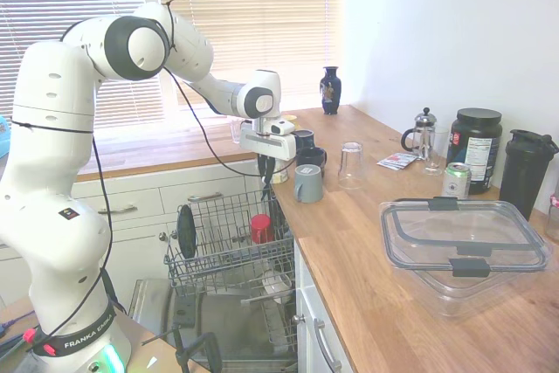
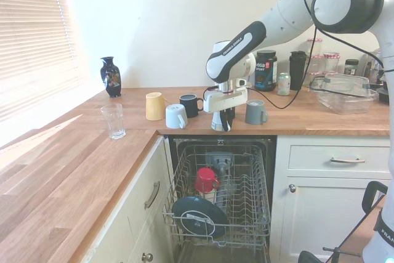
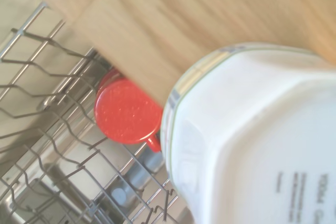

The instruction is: Unload a mug from dishwasher

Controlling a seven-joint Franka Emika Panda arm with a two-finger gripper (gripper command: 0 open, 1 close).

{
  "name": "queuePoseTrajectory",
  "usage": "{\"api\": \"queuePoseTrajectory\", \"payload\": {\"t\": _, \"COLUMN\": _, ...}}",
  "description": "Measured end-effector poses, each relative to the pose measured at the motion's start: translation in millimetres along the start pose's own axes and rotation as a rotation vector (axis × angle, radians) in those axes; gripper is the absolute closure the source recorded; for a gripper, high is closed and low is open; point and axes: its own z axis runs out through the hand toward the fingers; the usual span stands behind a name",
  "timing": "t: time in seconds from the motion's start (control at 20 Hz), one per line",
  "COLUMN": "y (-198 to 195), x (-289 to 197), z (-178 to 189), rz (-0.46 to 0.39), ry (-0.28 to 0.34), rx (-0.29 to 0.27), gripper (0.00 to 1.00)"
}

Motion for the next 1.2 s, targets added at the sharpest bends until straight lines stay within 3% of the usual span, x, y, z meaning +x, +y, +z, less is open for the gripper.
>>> {"api": "queuePoseTrajectory", "payload": {"t": 0.85, "y": 15.3, "x": 22.3, "z": -0.1, "rz": 0.046, "ry": -0.018, "rx": 0.015, "gripper": 1.0}}
{"api": "queuePoseTrajectory", "payload": {"t": 0.9, "y": 15.5, "x": 22.5, "z": -0.1, "rz": 0.047, "ry": -0.018, "rx": 0.015, "gripper": 0.0}}
{"api": "queuePoseTrajectory", "payload": {"t": 1.2, "y": 19.7, "x": 26.0, "z": 0.1, "rz": 0.061, "ry": -0.026, "rx": 0.017, "gripper": 0.0}}
